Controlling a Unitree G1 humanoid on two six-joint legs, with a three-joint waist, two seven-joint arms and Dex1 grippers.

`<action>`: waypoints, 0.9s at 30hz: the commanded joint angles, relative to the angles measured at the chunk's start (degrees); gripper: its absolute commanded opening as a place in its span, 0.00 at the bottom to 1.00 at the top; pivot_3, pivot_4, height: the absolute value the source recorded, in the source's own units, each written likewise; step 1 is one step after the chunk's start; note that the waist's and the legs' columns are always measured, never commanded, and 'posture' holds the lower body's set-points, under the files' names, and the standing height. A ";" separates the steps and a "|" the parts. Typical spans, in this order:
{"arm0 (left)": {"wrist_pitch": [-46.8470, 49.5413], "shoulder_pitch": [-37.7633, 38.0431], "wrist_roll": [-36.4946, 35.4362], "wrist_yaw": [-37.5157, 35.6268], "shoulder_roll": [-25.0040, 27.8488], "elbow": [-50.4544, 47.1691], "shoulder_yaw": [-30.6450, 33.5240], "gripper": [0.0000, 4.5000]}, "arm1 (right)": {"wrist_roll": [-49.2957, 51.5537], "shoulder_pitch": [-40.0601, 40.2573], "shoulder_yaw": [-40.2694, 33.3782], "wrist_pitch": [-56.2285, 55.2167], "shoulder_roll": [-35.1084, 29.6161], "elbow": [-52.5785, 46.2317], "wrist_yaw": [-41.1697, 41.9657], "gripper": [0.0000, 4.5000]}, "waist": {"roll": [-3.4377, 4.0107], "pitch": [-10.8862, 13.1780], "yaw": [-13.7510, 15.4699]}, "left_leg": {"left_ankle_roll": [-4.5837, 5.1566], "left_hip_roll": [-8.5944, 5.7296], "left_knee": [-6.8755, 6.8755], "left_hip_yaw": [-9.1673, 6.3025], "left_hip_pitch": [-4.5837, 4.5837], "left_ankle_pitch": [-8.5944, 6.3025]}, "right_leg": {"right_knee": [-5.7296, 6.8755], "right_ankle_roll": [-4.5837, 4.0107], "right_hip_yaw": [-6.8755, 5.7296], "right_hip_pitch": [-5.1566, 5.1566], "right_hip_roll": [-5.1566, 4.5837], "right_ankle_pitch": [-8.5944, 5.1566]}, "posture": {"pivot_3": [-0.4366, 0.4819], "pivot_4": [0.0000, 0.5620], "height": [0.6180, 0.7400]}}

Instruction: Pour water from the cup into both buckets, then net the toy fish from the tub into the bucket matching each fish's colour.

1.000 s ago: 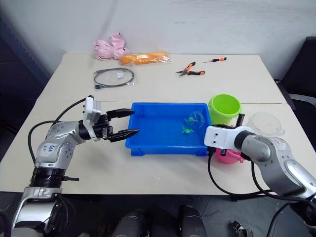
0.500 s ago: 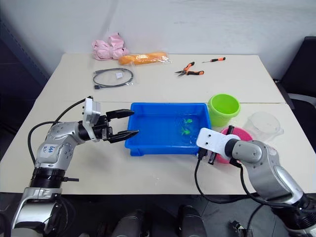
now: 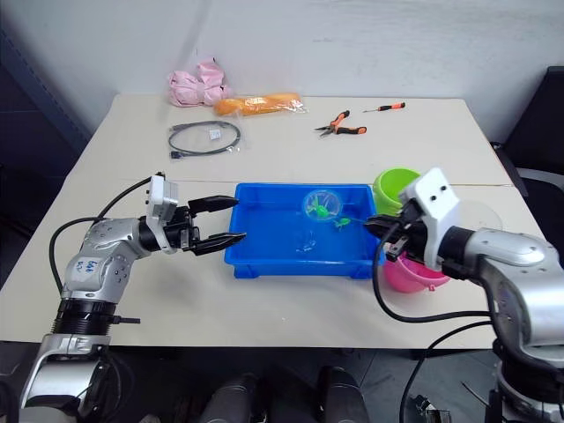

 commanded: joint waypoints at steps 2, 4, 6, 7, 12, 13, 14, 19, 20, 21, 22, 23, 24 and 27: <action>0.60 -2.53 -1.40 1.45 -1.61 -2.57 0.63 0.99 | 6.44 0.99 -6.19 1.72 -0.06 -1.91 -1.32 0.00 | 0.00 0.00 -0.02 | 0.00 -0.01 0.00 0.01 0.00 0.00 | 0.01 0.00 0.01 0.00 0.00 0.00 | 0.48 0.27 1.00; 1.05 -3.57 -1.51 2.41 -2.57 -2.60 0.82 0.99 | 7.99 1.15 -8.08 1.95 -0.56 -1.16 -2.44 0.00 | 0.00 0.00 -0.01 | 0.00 -0.01 0.00 0.01 0.01 0.00 | 0.04 0.00 0.02 0.00 0.01 0.00 | 0.48 0.27 1.00; 1.34 -4.74 -1.35 4.05 -3.64 -2.59 0.96 0.99 | 9.31 0.69 -10.45 2.53 -1.20 0.20 -3.72 0.00 | 0.00 0.00 -0.01 | 0.00 -0.01 0.00 0.02 0.02 0.00 | 0.04 0.00 0.02 0.00 0.01 0.00 | 0.48 0.27 1.00; 2.09 -5.21 -1.55 4.66 -4.00 -2.73 0.91 0.99 | 9.74 0.42 -11.68 2.77 -1.75 1.04 -4.33 0.00 | 0.00 0.00 -0.01 | 0.00 -0.02 0.00 0.02 0.01 0.00 | 0.04 0.00 0.02 0.00 0.02 0.00 | 0.48 0.27 1.00; 6.29 -7.17 -2.61 8.51 -6.03 -4.06 0.82 0.99 | 5.11 3.56 -14.46 -4.97 -7.93 8.94 -5.47 0.00 | -0.01 0.00 0.30 | 0.03 -0.08 0.00 0.02 0.01 0.01 | 0.04 0.01 0.02 0.00 0.02 0.00 | 0.48 0.27 1.00; 6.48 -7.41 -2.71 8.79 -6.27 -4.17 0.78 0.99 | 4.42 4.09 -14.42 -6.82 -8.61 10.35 -5.72 0.00 | -0.01 0.00 0.35 | 0.04 -0.09 0.00 0.01 0.01 0.01 | 0.02 0.02 0.02 0.01 0.03 0.01 | 0.48 0.27 1.00; 6.80 -7.62 -3.01 8.90 -6.72 -4.34 0.66 0.99 | 1.12 5.26 -13.26 -11.60 -9.78 13.12 -6.69 0.00 | -0.01 0.00 0.38 | 0.05 -0.11 0.00 0.03 0.01 0.02 | 0.02 0.04 0.04 0.02 0.02 0.02 | 0.48 0.27 1.00; 7.36 -7.58 -3.28 9.17 -8.12 -5.12 0.27 0.99 | -10.52 7.62 -7.13 -30.00 -11.78 22.49 -12.10 0.00 | -0.01 0.00 0.37 | 0.07 -0.14 0.00 0.13 0.04 0.04 | 0.04 0.06 0.08 0.01 0.06 0.03 | 0.48 0.27 1.00; 7.32 -7.61 -3.25 9.25 -8.44 -5.16 0.24 0.99 | -11.37 7.15 -6.55 -31.91 -11.28 23.54 -13.14 0.00 | 0.00 0.00 0.30 | 0.06 -0.13 0.00 0.14 0.04 0.05 | 0.04 0.06 0.08 0.00 0.06 0.03 | 0.48 0.27 1.00; 6.85 -7.78 -2.97 9.24 -8.92 -4.84 0.06 0.99 | -12.44 6.81 -5.60 -34.34 -11.04 24.68 -13.82 0.00 | 0.00 0.00 0.21 | 0.04 -0.13 -0.02 0.16 0.06 0.06 | 0.06 0.06 0.08 0.00 0.07 0.03 | 0.48 0.27 1.00; 6.49 -7.90 -2.74 9.21 -9.25 -4.59 -0.06 0.99 | -13.14 6.64 -4.93 -36.07 -10.95 25.50 -14.20 0.00 | 0.00 0.00 0.10 | 0.01 -0.12 -0.03 0.15 0.06 0.08 | 0.06 0.06 0.08 0.00 0.08 0.03 | 0.48 0.27 1.00; 5.74 -8.13 -2.23 9.27 -9.96 -3.92 -0.44 0.99 | -15.96 6.93 -2.87 -39.87 -11.51 27.15 -15.16 0.00 | 0.00 0.00 0.02 | 0.00 -0.11 -0.04 0.16 0.06 0.09 | 0.06 0.06 0.08 -0.01 0.10 0.03 | 0.48 0.27 1.00; 5.06 -8.35 -1.84 9.12 -10.52 -3.48 -0.82 0.99 | -18.54 7.25 -1.06 -43.63 -12.12 28.62 -15.90 0.00 | 0.00 0.00 0.01 | -0.01 -0.10 -0.04 0.16 0.07 0.09 | 0.06 0.06 0.07 0.00 0.11 0.03 | 0.48 0.27 1.00; 4.32 -8.61 -1.37 9.13 -11.50 -3.05 -1.22 0.99 | -24.22 7.19 2.62 -52.61 -12.70 31.70 -18.41 0.00 | 0.00 0.00 -0.01 | 0.00 -0.11 -0.03 0.17 0.07 0.10 | 0.06 0.06 0.07 0.00 0.10 0.03 | 0.48 0.27 1.00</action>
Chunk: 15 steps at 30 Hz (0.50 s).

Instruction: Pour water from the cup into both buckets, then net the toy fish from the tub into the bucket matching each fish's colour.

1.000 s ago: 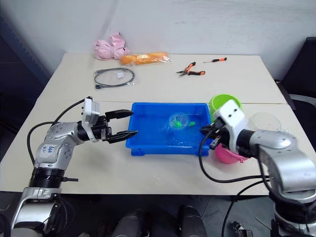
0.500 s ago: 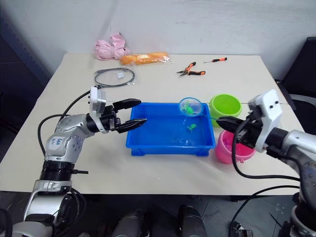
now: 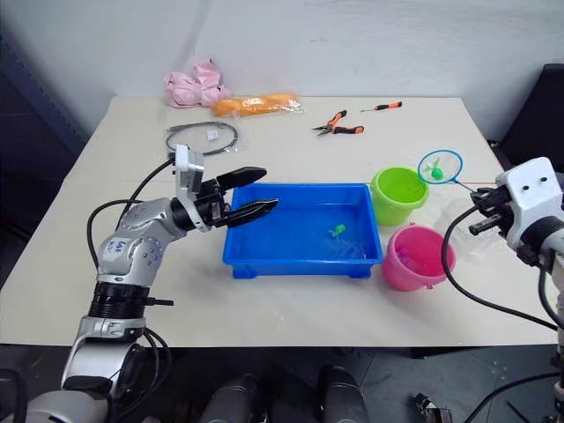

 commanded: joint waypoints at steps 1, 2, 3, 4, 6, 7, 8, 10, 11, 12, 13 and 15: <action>-1.55 -1.60 0.05 0.03 -0.58 -0.29 -0.24 0.99 | -7.26 -0.54 3.12 -11.40 -1.77 2.42 -3.25 0.00 | 0.00 0.00 -0.02 | 0.00 0.00 0.00 0.02 0.00 0.00 | 0.00 0.00 0.01 0.00 0.00 0.00 | 0.48 0.27 1.00; -1.66 -1.57 0.08 0.04 -0.63 -0.28 -0.30 0.99 | -8.64 -0.65 4.05 -13.50 -2.01 3.17 -3.65 0.00 | 0.00 0.00 -0.02 | -0.01 0.00 0.00 0.02 0.00 0.01 | 0.01 0.00 0.01 0.00 0.00 0.00 | 0.48 0.27 1.00; -1.75 -1.43 0.09 -0.06 -0.60 -0.33 -0.33 0.99 | -11.16 -0.80 5.45 -16.38 -2.70 4.10 -4.62 0.00 | 0.00 0.00 -0.02 | -0.02 0.00 0.00 0.01 0.00 0.01 | 0.00 0.00 0.02 0.00 0.00 0.00 | 0.48 0.27 1.00; -1.82 -1.32 0.09 -0.16 -0.55 -0.36 -0.36 0.99 | -13.23 -0.87 6.63 -18.72 -3.33 4.94 -5.22 0.00 | 0.00 0.00 -0.02 | -0.02 0.00 0.00 0.01 0.00 0.02 | 0.00 0.00 0.02 0.00 0.00 0.00 | 0.48 0.27 1.00; -2.12 -1.06 0.23 -0.48 -0.36 -0.37 -0.51 0.99 | -18.61 -0.89 8.97 -24.02 -5.08 6.94 -8.03 0.00 | 0.00 0.00 0.00 | -0.03 0.01 0.00 0.01 0.00 0.02 | 0.00 0.00 0.04 0.00 -0.01 0.00 | 0.48 0.27 1.00; -2.24 -0.97 0.29 -0.58 -0.29 -0.33 -0.57 0.99 | -20.76 -0.86 9.95 -25.99 -5.84 7.75 -9.14 0.00 | 0.00 0.00 0.00 | -0.03 0.00 0.00 0.00 0.00 0.02 | -0.01 0.00 0.05 0.00 -0.01 0.00 | 0.48 0.27 1.00; -2.37 -0.90 0.36 -0.67 -0.24 -0.29 -0.61 0.99 | -23.64 -0.89 11.06 -28.19 -6.82 8.54 -10.76 0.00 | 0.00 0.00 0.00 | -0.03 0.00 0.00 0.00 0.00 0.03 | -0.01 0.00 0.05 0.00 -0.01 0.00 | 0.48 0.27 1.00; -2.50 -0.83 0.43 -0.80 -0.19 -0.26 -0.69 0.99 | -28.10 -1.01 13.02 -31.80 -8.51 9.93 -12.91 0.00 | 0.00 0.00 -0.02 | -0.04 0.01 0.00 -0.01 0.00 0.03 | -0.02 0.00 0.05 0.00 -0.01 0.00 | 0.48 0.27 1.00; -2.60 -0.82 0.49 -0.85 -0.17 -0.21 -0.76 0.99 | -30.46 -1.09 14.08 -33.62 -9.57 10.60 -13.89 0.00 | 0.00 0.00 -0.04 | -0.05 0.02 0.00 -0.01 0.00 0.04 | -0.01 0.00 0.05 0.00 -0.01 0.00 | 0.48 0.27 1.00; -2.68 -0.83 0.53 -0.88 -0.16 -0.16 -0.81 0.99 | -31.95 -1.20 14.74 -34.91 -10.21 11.19 -14.55 0.00 | 0.00 0.00 -0.06 | -0.07 0.02 0.00 -0.01 0.00 0.05 | -0.02 0.00 0.05 0.00 -0.01 0.00 | 0.48 0.27 1.00; -2.78 -0.82 0.57 -0.94 -0.15 -0.11 -0.86 0.99 | -33.94 -1.39 15.22 -35.98 -10.55 11.66 -16.34 0.00 | 0.00 0.00 -0.06 | -0.08 0.03 0.00 -0.01 0.00 0.06 | -0.02 0.00 0.06 0.00 0.00 0.00 | 0.48 0.27 1.00; -2.93 -0.74 0.64 -1.10 -0.11 -0.07 -0.95 0.99 | -36.43 -1.72 16.25 -37.27 -10.83 12.74 -17.90 0.00 | 0.00 0.00 -0.11 | -0.10 0.03 0.00 -0.01 0.00 0.07 | -0.01 0.00 0.06 0.00 0.00 0.00 | 0.48 0.27 1.00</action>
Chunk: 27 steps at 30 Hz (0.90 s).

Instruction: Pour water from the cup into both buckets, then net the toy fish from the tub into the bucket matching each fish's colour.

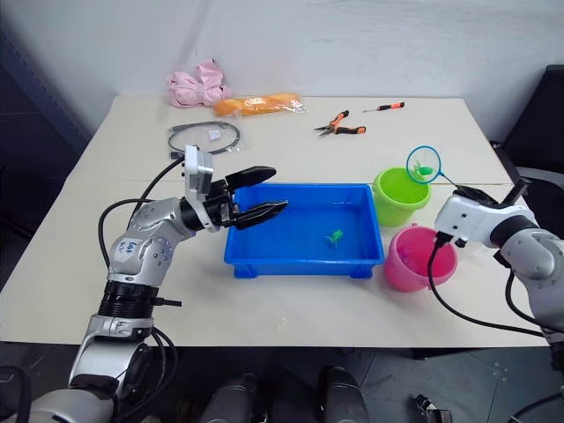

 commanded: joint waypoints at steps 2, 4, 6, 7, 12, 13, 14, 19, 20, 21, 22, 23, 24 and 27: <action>-0.88 -0.29 0.05 -0.75 0.45 -0.54 -0.16 0.99 | -4.86 -1.21 0.68 -4.15 -1.20 2.11 -4.56 0.00 | 0.00 0.00 -0.03 | -0.02 0.01 0.00 0.00 0.00 0.01 | 0.00 0.00 0.00 0.00 0.01 0.00 | 0.48 0.27 1.00; -0.38 -0.11 -0.15 -1.08 0.70 -0.67 -0.36 0.99 | -6.57 -1.06 0.95 -5.54 -1.45 3.23 -6.54 0.00 | 0.00 0.00 0.02 | -0.03 0.02 0.00 -0.01 0.00 0.02 | 0.00 0.00 0.00 0.00 0.02 0.00 | 0.48 0.27 1.00; -0.16 0.08 -0.23 -1.21 0.80 -0.83 -0.52 0.99 | -9.19 -1.21 1.01 -5.78 -1.96 3.87 -8.57 0.00 | 0.00 0.00 0.00 | -0.03 0.02 0.00 -0.02 0.00 0.02 | 0.00 0.00 -0.01 0.00 0.02 0.00 | 0.48 0.27 1.00; -0.10 0.15 -0.23 -1.27 0.83 -0.89 -0.61 0.99 | -9.80 -1.33 0.98 -6.29 -2.09 4.17 -9.14 0.00 | 0.00 0.00 -0.01 | -0.03 0.02 0.00 -0.01 0.00 0.03 | 0.00 0.00 0.00 0.00 0.03 0.00 | 0.48 0.27 1.00; 0.01 0.12 -0.14 -1.44 0.82 -0.80 -0.75 0.99 | -12.23 -0.19 0.94 -7.55 -2.06 2.02 -10.40 0.00 | 0.00 0.00 -0.05 | -0.05 0.04 -0.01 -0.02 0.00 0.04 | 0.00 -0.01 0.01 0.00 0.04 0.00 | 0.48 0.27 1.00; -0.04 0.06 -0.11 -1.50 0.82 -0.72 -0.78 0.99 | -12.38 0.16 0.67 -7.28 -1.96 1.71 -10.44 0.00 | 0.00 0.00 -0.02 | -0.06 0.04 -0.01 -0.02 0.00 0.04 | 0.00 -0.01 0.01 0.00 0.05 0.00 | 0.48 0.27 1.00; -0.14 -0.06 -0.07 -1.55 0.82 -0.49 -0.75 0.99 | -12.06 0.40 0.03 -6.92 -1.66 1.63 -10.77 0.00 | 0.00 0.00 0.01 | -0.07 0.04 -0.01 -0.03 0.00 0.05 | 0.00 -0.01 0.01 0.00 0.05 0.00 | 0.48 0.27 1.00; -0.48 -0.06 0.03 -1.79 1.11 -0.16 -0.53 0.99 | -5.24 1.09 -3.84 -5.20 0.62 -0.71 -8.95 0.00 | 0.00 0.00 -0.01 | -0.07 0.04 -0.01 -0.03 0.00 0.05 | 0.00 -0.01 0.01 0.00 0.06 0.00 | 0.48 0.27 1.00; -0.69 0.06 0.06 -2.01 1.48 -0.08 -0.30 0.99 | 0.10 0.78 -5.62 -4.23 2.20 -1.51 -6.74 0.00 | 0.00 0.00 -0.01 | -0.07 0.05 -0.01 -0.04 0.00 0.05 | 0.00 -0.01 0.01 0.00 0.08 0.00 | 0.48 0.27 1.00; -1.29 0.25 0.13 -2.58 2.36 0.15 0.30 0.99 | 8.95 0.34 -7.43 -2.44 3.65 -3.88 -1.72 0.00 | 0.00 0.00 -0.01 | -0.08 0.06 -0.01 -0.04 0.00 0.06 | 0.00 -0.01 0.01 0.00 0.09 0.00 | 0.48 0.27 1.00; -1.74 0.37 0.18 -2.98 2.99 0.33 0.73 0.99 | 14.97 0.04 -8.67 -1.12 4.62 -5.65 1.96 0.00 | 0.00 0.00 -0.01 | -0.08 0.06 -0.01 -0.05 0.00 0.06 | 0.00 -0.01 0.02 0.00 0.10 0.00 | 0.48 0.27 1.00; -2.25 0.51 0.22 -3.53 3.68 0.51 1.09 0.99 | 20.07 0.06 -9.56 0.63 5.07 -7.66 5.95 0.00 | 0.00 0.00 -0.14 | -0.09 0.08 -0.01 -0.08 -0.01 0.06 | -0.02 -0.01 0.01 0.02 0.15 0.00 | 0.48 0.27 1.00; -2.84 0.76 0.25 -4.22 4.61 0.76 1.44 0.99 | 24.47 0.37 -10.22 2.40 5.13 -10.24 9.66 0.00 | 0.01 0.01 -0.18 | -0.09 0.10 -0.01 -0.06 0.01 0.06 | -0.01 -0.01 0.03 0.02 0.19 0.00 | 0.48 0.27 1.00; -4.36 2.08 0.25 -6.93 7.85 1.28 2.27 0.99 | 31.68 0.74 -10.67 7.57 4.64 -17.73 15.96 0.00 | 0.01 0.01 -0.10 | -0.09 0.14 -0.02 -0.07 0.03 0.06 | 0.00 -0.01 0.02 0.02 0.18 0.00 | 0.48 0.27 1.00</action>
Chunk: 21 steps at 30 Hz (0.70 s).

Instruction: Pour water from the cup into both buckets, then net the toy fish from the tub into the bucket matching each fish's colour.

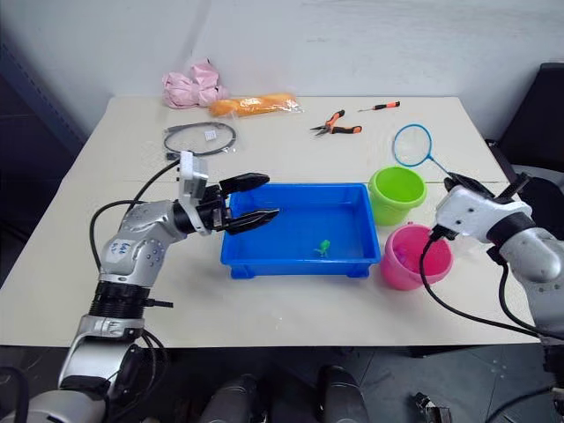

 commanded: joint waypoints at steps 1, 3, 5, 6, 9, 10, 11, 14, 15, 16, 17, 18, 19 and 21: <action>-2.97 1.92 0.23 -3.96 3.94 -0.31 2.01 0.99 | 10.22 0.20 -0.86 7.28 -1.37 -10.93 8.55 0.00 | 0.00 0.00 0.00 | 0.00 0.00 0.00 0.00 0.00 0.00 | 0.00 -0.01 0.00 0.00 -0.02 0.00 | 0.48 0.27 1.00; -4.19 3.00 0.75 -5.62 6.10 -0.11 1.85 0.99 | 12.04 0.98 1.24 11.54 -2.22 -15.03 12.36 0.00 | 0.01 0.00 0.04 | 0.01 0.00 -0.01 -0.01 0.01 -0.01 | 0.00 -0.02 0.00 0.00 -0.08 -0.01 | 0.48 0.27 1.00; -4.47 3.91 1.54 -7.81 8.71 0.18 1.11 0.99 | 9.62 0.88 4.00 11.12 -2.82 -16.76 14.36 0.00 | 0.00 0.00 0.18 | 0.03 0.01 -0.01 -0.03 0.00 -0.02 | -0.01 -0.03 -0.02 0.00 -0.15 -0.01 | 0.48 0.27 1.00; -5.14 4.45 2.58 -9.56 10.49 0.34 0.38 0.99 | 8.56 0.62 5.45 11.43 -3.17 -16.95 15.28 0.00 | 0.00 0.00 0.24 | 0.05 -0.03 -0.01 -0.04 0.00 -0.03 | -0.01 -0.03 -0.04 0.01 -0.15 -0.01 | 0.48 0.27 1.00; -5.41 5.01 3.04 -12.15 13.12 0.47 -0.22 0.99 | 5.25 0.29 8.60 12.25 -4.89 -16.16 17.99 0.00 | 0.00 0.00 0.40 | 0.14 -0.12 -0.01 -0.05 -0.01 -0.08 | -0.02 -0.03 -0.07 0.01 -0.20 -0.01 | 0.48 0.27 1.00; -5.10 5.01 2.75 -12.64 13.54 0.29 -0.17 0.99 | 3.01 -0.17 10.05 10.68 -5.73 -14.97 18.81 0.00 | 0.00 0.00 0.45 | 0.18 -0.15 -0.01 -0.05 -0.02 -0.09 | -0.01 -0.03 -0.07 0.00 -0.25 -0.01 | 0.48 0.27 1.00; -4.93 5.00 2.66 -13.05 13.84 0.13 -0.23 0.99 | 1.18 -0.98 11.27 10.47 -6.05 -13.78 18.94 0.00 | 0.00 0.00 0.47 | 0.21 -0.16 0.00 -0.05 -0.03 -0.11 | -0.03 -0.03 -0.08 0.01 -0.26 -0.01 | 0.48 0.27 1.00; -4.75 4.97 2.72 -13.21 13.85 -0.18 -0.21 0.99 | -2.18 -3.19 14.20 10.48 -6.45 -10.66 20.34 0.00 | 0.00 0.00 0.20 | 0.26 -0.20 0.01 -0.02 -0.05 -0.12 | -0.07 0.01 -0.07 0.00 -0.31 0.01 | 0.48 0.27 1.00; -4.63 5.13 2.68 -13.08 13.83 -0.47 -0.12 0.99 | -3.13 -4.11 15.45 9.28 -6.18 -9.36 20.98 0.00 | 0.00 0.00 0.11 | 0.26 -0.19 0.01 -0.02 -0.05 -0.12 | -0.06 0.01 -0.08 0.00 -0.31 0.01 | 0.48 0.27 1.00; -4.47 5.26 2.62 -12.94 13.82 -0.71 -0.05 0.99 | -3.56 -5.13 16.41 8.24 -5.51 -8.30 21.44 0.00 | 0.00 0.00 0.05 | 0.25 -0.18 0.01 -0.02 -0.05 -0.12 | -0.05 0.01 -0.09 0.00 -0.29 0.01 | 0.48 0.27 1.00; -4.39 5.44 2.61 -12.78 13.81 -0.89 0.01 0.99 | -3.35 -6.03 17.22 8.76 -4.48 -7.87 21.89 0.00 | 0.00 0.00 0.03 | 0.25 -0.17 0.01 -0.02 -0.05 -0.12 | -0.04 0.00 -0.09 -0.01 -0.28 0.00 | 0.48 0.27 1.00; -4.35 5.61 2.64 -12.67 13.82 -1.05 0.04 0.99 | -3.10 -6.68 17.85 8.97 -3.73 -7.58 22.35 0.00 | 0.00 0.00 0.03 | 0.24 -0.16 0.01 -0.02 -0.05 -0.11 | -0.04 0.00 -0.10 -0.01 -0.27 0.00 | 0.48 0.27 1.00; -4.40 5.71 2.72 -12.60 13.83 -1.09 0.03 0.99 | -3.00 -7.15 18.37 9.02 -3.18 -7.48 22.94 0.00 | 0.00 0.00 -0.02 | 0.23 -0.15 0.01 -0.01 -0.05 -0.11 | -0.03 0.00 -0.11 -0.01 -0.25 0.00 | 0.48 0.27 1.00; -4.33 5.79 2.76 -12.29 13.83 -1.16 0.14 0.99 | -0.07 -7.87 18.72 12.78 -1.27 -8.41 24.91 0.00 | 0.00 0.00 -0.06 | 0.22 -0.13 0.01 0.01 -0.05 -0.10 | -0.01 0.00 -0.11 -0.02 -0.24 0.00 | 0.48 0.27 1.00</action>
